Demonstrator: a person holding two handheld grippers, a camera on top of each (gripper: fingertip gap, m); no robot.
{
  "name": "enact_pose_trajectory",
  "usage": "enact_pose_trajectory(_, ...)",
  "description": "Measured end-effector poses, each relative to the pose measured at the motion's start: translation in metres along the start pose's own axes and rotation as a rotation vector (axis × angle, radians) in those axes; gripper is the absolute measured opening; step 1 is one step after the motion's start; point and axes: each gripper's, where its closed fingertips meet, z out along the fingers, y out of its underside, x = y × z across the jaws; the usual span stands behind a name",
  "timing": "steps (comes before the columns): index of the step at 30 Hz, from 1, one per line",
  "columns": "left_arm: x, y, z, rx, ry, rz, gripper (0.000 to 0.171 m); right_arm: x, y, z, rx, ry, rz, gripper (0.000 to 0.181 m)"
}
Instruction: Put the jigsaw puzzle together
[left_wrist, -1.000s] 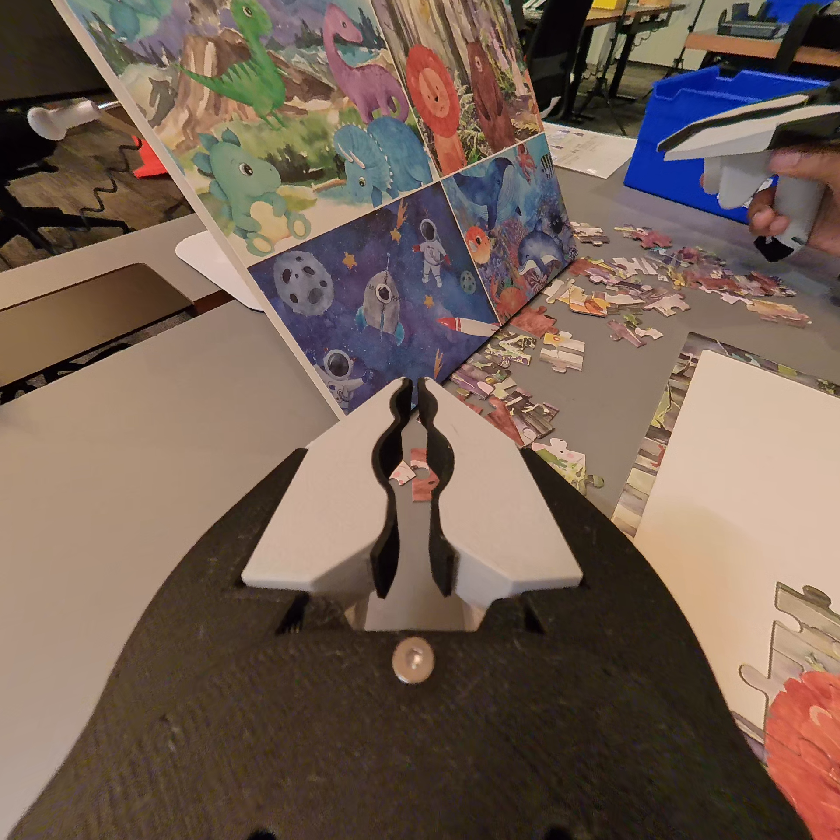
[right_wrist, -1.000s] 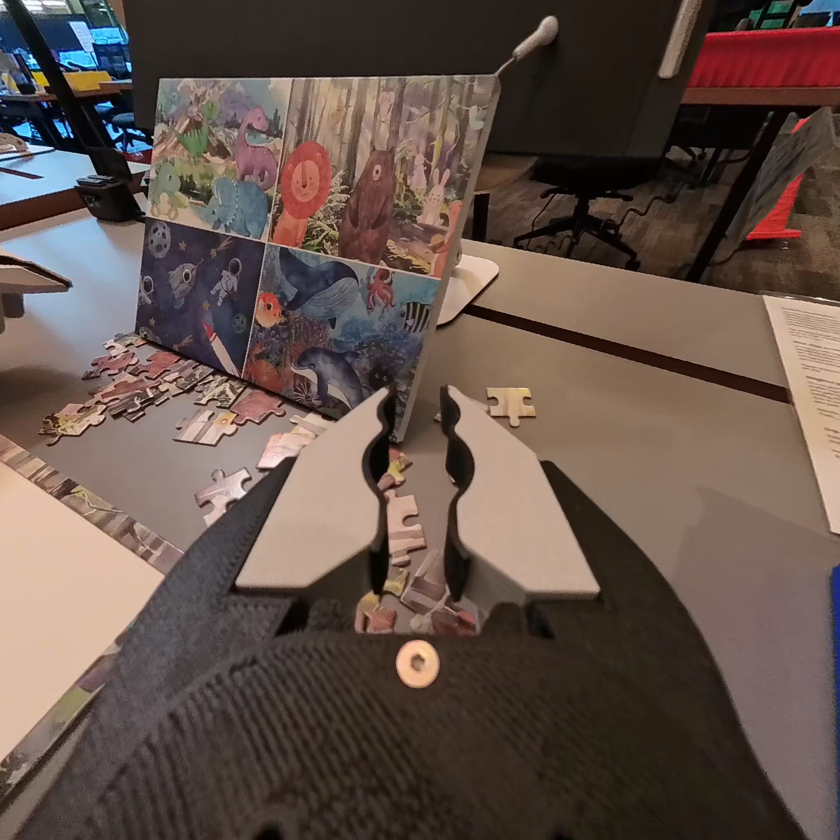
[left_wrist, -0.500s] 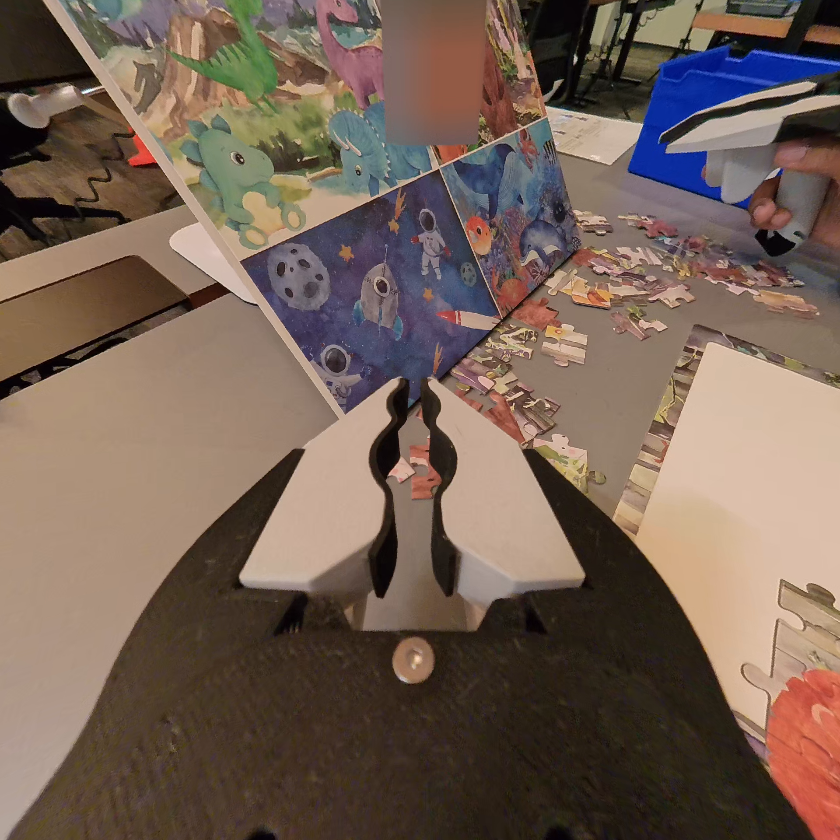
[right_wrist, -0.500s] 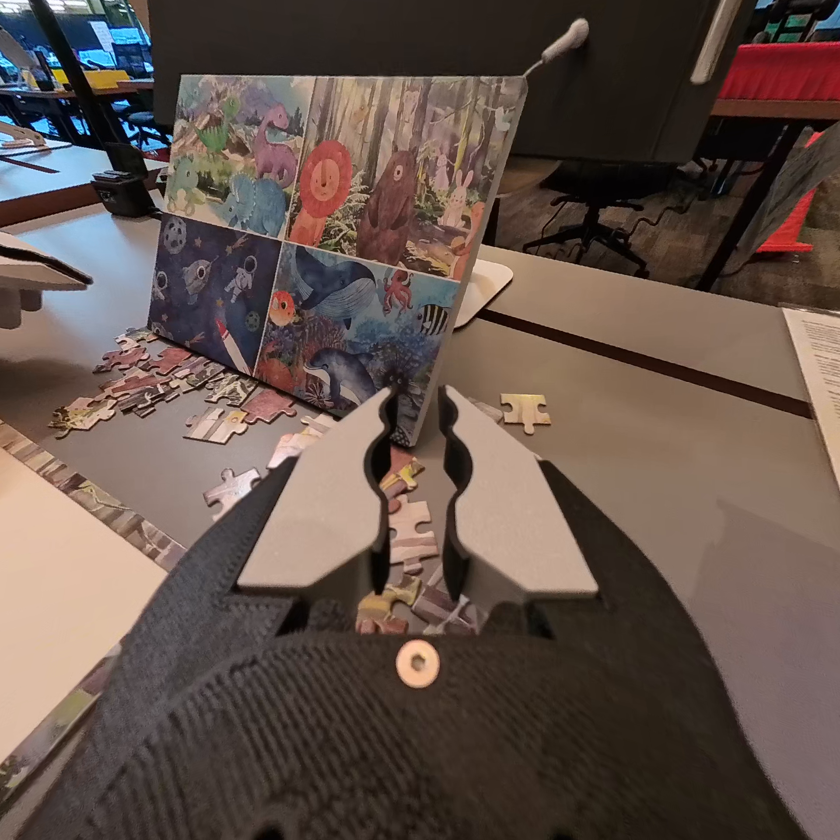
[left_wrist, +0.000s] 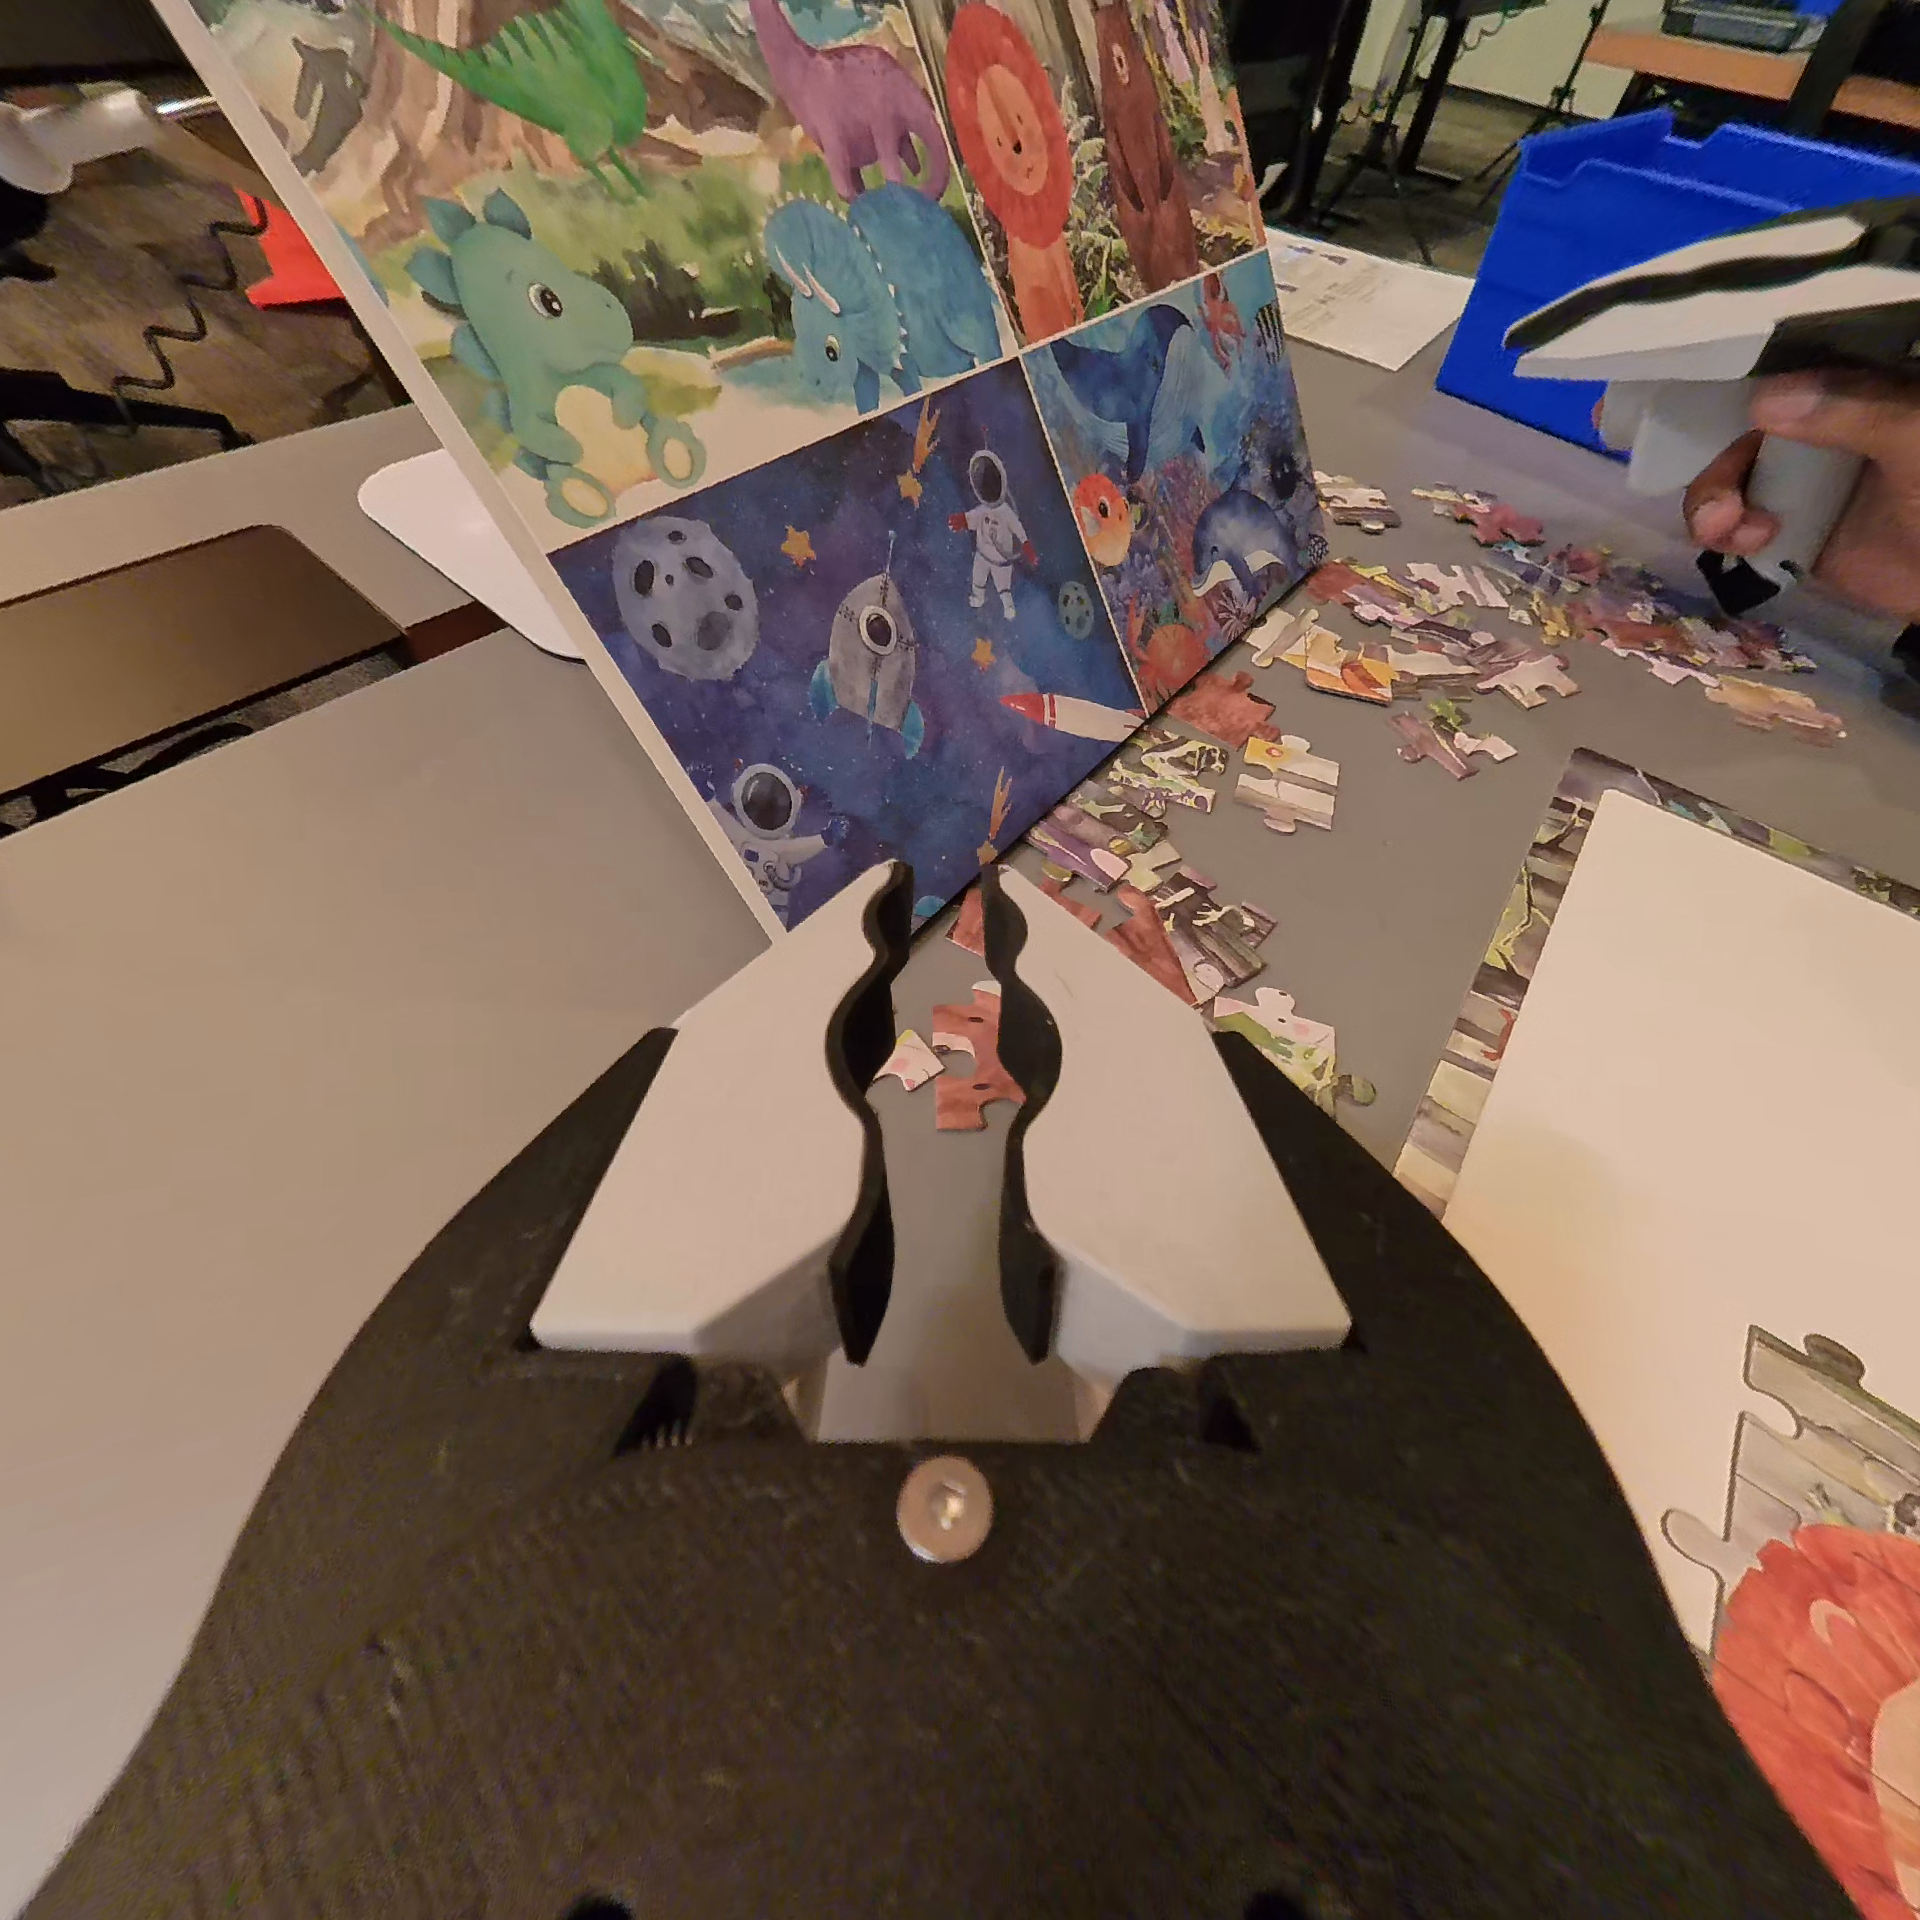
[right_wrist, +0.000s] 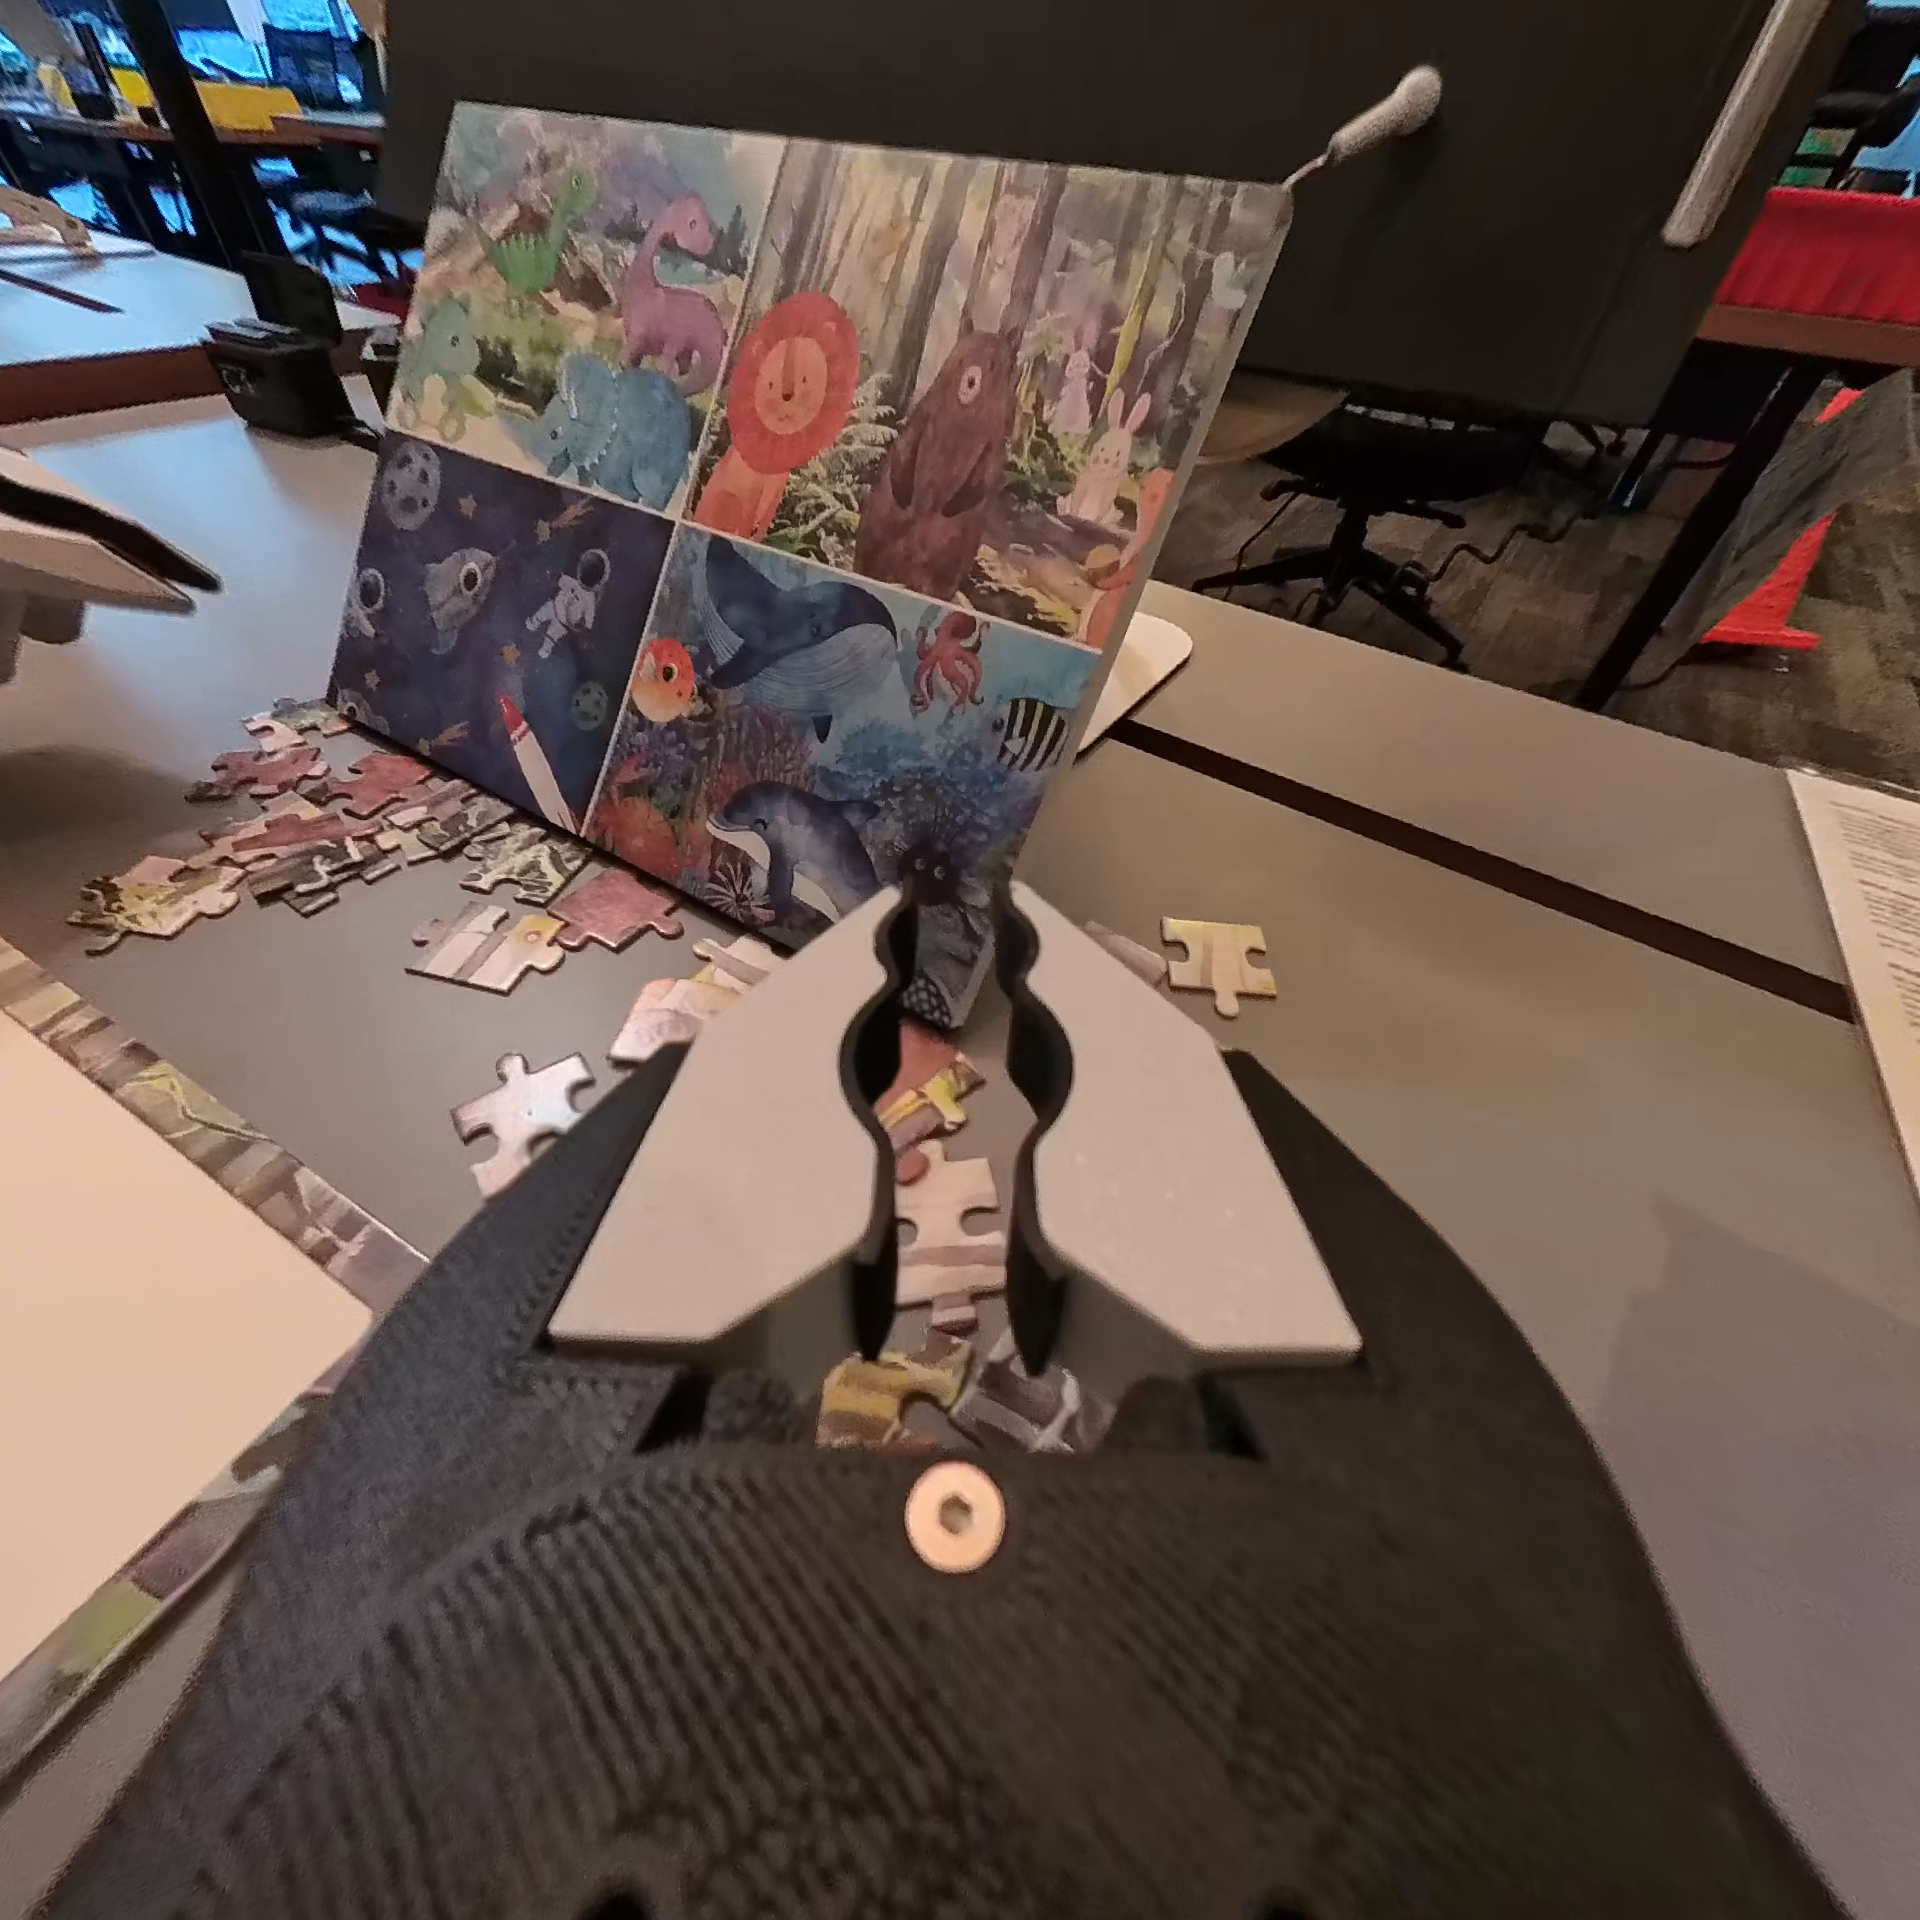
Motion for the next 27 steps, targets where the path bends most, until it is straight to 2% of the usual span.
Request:
enact_pose_trajectory(19, 0.007, 0.014, 0.01, -0.103, -0.014, 0.081, 0.02, -0.011, -0.002, 0.004, 0.016, -0.028, -0.008, 0.011)
enact_pose_trajectory(27, 0.003, 0.025, 0.008, -0.165, 0.002, 0.017, 0.019, -0.01, -0.001, 0.003, 0.01, -0.014, -0.035, 0.01)
